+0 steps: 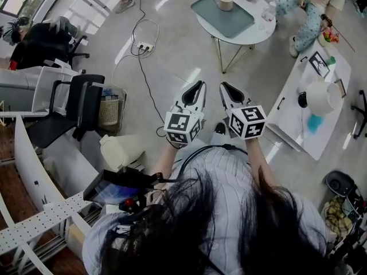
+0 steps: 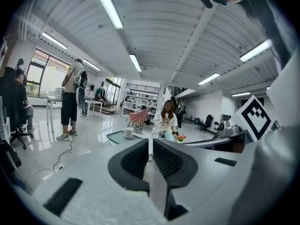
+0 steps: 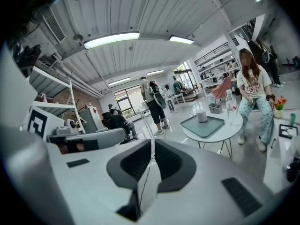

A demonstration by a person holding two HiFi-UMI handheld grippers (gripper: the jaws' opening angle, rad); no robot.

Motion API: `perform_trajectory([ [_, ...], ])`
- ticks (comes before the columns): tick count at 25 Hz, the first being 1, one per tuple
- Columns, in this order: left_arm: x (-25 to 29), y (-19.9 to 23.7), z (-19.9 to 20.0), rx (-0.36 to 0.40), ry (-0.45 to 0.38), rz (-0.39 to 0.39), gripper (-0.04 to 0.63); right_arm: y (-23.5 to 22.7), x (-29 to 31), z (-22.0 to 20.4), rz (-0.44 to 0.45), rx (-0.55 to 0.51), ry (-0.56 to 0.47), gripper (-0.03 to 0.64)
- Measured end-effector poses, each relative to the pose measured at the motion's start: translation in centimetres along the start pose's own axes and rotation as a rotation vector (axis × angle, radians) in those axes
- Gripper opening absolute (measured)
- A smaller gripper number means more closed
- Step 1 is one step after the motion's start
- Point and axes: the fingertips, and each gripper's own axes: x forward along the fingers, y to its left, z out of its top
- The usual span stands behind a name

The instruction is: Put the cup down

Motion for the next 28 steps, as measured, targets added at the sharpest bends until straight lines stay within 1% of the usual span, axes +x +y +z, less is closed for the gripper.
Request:
perform_trajectory([
  [10, -5.3, 0.8, -0.6, -0.026, -0.014, -0.010, 0.038, 5.1, -1.7, -1.4, -0.032, -0.034, -0.016, 0.043],
  [17, -8.1, 0.4, -1.4, -0.029, -0.012, -0.032, 0.038, 8.1, -2.8, -2.1, -0.024, -0.050, -0.029, 0.040],
  [28, -9.7, -0.2, -1.5, -0.028, -0.023, -0.041, 0.038, 9.1, -4.1, -2.6, -0.031, -0.046, -0.046, 0.040],
])
